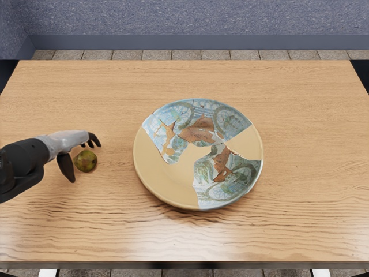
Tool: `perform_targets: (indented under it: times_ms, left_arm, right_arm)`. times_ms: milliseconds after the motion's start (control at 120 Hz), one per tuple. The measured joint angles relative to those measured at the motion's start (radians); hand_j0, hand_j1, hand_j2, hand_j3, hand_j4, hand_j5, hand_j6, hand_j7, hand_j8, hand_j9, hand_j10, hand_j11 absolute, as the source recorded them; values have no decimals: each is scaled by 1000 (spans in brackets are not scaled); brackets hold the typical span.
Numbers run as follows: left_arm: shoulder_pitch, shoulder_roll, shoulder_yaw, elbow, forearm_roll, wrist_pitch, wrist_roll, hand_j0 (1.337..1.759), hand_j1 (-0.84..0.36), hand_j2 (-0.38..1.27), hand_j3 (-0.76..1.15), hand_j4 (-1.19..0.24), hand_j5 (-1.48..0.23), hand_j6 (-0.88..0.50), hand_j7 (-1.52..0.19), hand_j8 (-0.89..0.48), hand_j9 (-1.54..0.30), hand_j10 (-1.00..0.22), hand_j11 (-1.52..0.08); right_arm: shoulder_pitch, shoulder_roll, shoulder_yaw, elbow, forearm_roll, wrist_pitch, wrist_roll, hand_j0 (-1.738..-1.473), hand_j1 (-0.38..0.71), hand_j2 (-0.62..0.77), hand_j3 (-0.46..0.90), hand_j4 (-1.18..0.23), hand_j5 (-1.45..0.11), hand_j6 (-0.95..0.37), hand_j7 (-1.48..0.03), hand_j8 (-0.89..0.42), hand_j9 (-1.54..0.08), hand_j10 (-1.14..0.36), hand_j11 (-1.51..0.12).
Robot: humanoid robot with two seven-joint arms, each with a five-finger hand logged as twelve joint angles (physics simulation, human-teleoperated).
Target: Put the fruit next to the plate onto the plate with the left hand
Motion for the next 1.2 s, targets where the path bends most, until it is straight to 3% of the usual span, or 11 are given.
perform_targets:
  times_ms: [350,475,667,742,1200]
  left_arm:
    - [2,5,4,-3,0,-7,0,1658,-260,110,0,-517,-669,-467,-668,-508,-668,-516,-668]
    - [2,5,13,-4,4,-7,1,1650,-281,106,0,-527,-796,-400,-814,-439,-826,-602,-823]
    - [-1,5,18,-3,1,-19,1,1650,-278,420,0,-634,-942,-474,-962,-464,-978,-720,-975]
    - [-8,5,18,-3,-4,-28,1,1652,-319,532,0,-612,-990,-430,-997,-432,-1008,-749,-1005]
    - [-121,4,-32,-1,-92,-178,0,1654,-378,561,0,-502,-1145,-336,-1070,-356,-1062,-802,-1061]
  right_arm:
    - [0,0,0,0,0,0,0,-1658,-349,0,0,0,0,0,0,0,0,0,0]
    - [0,0,0,0,0,0,0,-1658,-349,0,0,0,0,0,0,0,0,0,0]
    - [0,0,0,0,0,0,0,-1658,-349,0,0,0,0,0,0,0,0,0,0]
    - [0,0,0,0,0,0,0,-1658,-349,0,0,0,0,0,0,0,0,0,0]
    - [0,0,0,0,0,0,0,-1658,-349,0,0,0,0,0,0,0,0,0,0]
